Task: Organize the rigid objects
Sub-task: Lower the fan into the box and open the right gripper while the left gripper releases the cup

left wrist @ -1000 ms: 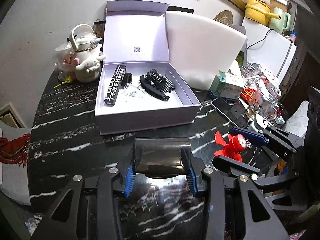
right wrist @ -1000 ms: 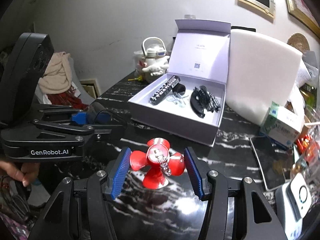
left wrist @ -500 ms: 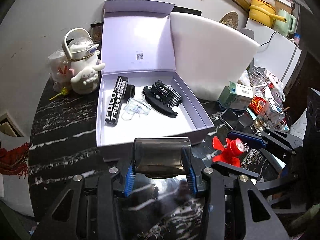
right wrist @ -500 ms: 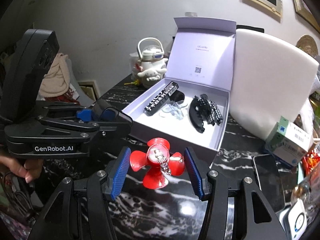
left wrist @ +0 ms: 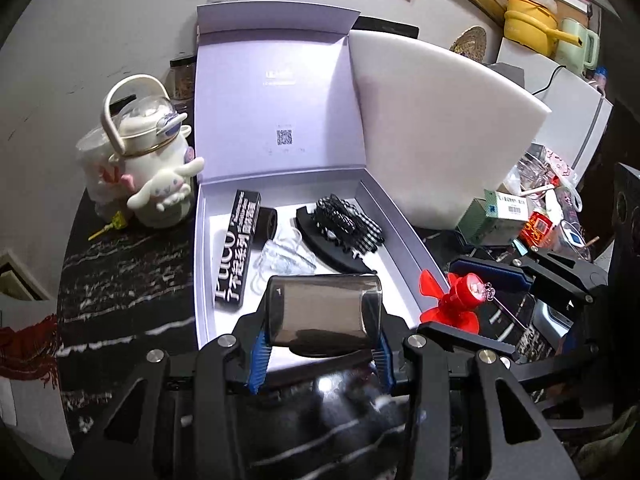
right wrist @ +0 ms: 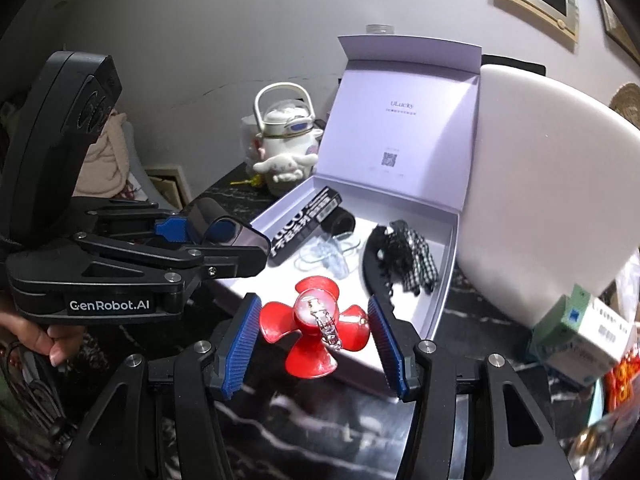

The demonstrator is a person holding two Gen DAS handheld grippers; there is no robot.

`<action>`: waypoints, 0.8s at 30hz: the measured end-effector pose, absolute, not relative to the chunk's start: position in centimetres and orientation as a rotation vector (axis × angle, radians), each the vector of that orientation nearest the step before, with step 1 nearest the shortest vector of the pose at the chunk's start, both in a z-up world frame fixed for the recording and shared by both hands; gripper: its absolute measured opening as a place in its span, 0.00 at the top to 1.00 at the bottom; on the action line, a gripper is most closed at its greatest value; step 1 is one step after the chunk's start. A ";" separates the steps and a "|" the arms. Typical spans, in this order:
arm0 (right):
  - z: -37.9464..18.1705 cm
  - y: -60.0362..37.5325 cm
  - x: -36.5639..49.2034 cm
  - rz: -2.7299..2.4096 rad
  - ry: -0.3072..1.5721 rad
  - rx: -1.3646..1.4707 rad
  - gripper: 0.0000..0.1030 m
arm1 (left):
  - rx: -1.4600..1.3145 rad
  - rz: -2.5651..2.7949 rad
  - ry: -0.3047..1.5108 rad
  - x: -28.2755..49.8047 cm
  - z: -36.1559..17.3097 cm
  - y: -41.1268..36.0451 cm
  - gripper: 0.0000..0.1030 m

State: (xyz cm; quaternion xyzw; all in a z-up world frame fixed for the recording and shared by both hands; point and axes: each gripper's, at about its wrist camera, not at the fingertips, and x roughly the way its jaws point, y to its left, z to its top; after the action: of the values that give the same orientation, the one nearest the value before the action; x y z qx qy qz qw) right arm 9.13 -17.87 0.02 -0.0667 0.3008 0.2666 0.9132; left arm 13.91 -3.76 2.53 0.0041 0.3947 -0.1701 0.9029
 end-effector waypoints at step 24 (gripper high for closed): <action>-2.9 -15.9 17.8 0.526 0.671 -0.186 0.47 | 0.072 -0.306 0.847 21.6 -1.7 -2.8 0.59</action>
State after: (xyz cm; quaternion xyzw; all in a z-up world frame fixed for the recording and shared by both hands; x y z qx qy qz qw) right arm 17.77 -15.95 -2.87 -0.0901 0.3249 0.2545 0.9064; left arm 21.60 -2.78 -1.75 0.0350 0.4093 -0.1480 0.8996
